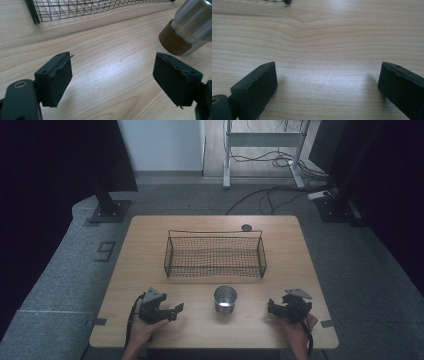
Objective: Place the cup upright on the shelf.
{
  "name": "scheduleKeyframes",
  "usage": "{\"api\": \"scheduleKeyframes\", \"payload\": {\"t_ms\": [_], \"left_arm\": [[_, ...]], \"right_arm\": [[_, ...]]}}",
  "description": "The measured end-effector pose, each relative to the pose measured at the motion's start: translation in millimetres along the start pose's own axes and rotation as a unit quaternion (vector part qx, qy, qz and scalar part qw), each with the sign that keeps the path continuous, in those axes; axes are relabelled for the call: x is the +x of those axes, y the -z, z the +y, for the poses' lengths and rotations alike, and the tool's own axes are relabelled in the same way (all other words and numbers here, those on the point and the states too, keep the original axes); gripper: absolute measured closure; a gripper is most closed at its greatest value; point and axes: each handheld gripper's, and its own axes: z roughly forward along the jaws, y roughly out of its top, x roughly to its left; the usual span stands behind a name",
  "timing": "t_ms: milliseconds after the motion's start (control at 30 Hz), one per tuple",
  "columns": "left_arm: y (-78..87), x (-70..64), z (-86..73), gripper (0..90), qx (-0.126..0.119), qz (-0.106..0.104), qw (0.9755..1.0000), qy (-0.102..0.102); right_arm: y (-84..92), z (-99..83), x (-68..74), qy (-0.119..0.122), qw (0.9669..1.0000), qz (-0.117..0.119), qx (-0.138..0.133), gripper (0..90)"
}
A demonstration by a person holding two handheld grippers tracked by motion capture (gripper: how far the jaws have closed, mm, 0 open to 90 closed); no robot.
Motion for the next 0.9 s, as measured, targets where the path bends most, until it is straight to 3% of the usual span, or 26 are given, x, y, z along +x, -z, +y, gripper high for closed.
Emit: {"api": "scheduleKeyframes", "payload": {"t_ms": [300,533,700,900], "left_arm": [[6.6,-2.5,1.1,16.2,-0.018,-0.007,0.9998,-0.001],[5.8,-0.7,0.4,16.7,-0.019,-0.006,0.9998,0.002],[7.9,-5.0,1.1,16.8,-0.025,-0.002,0.9997,-0.003],[8.8,-12.1,4.0,16.7,-0.025,-0.014,0.9995,-0.011]], "right_arm": [[3.3,-3.0,-2.5,0.007,1.0000,0.005,-0.002,3.8],[3.3,-3.0,-2.4,0.007,1.0000,0.005,-0.002,3.8],[3.3,-3.0,-2.4,0.007,1.0000,0.005,-0.002,3.8],[3.5,-3.3,-2.5,0.007,1.0000,0.004,-0.003,4.1]]}}
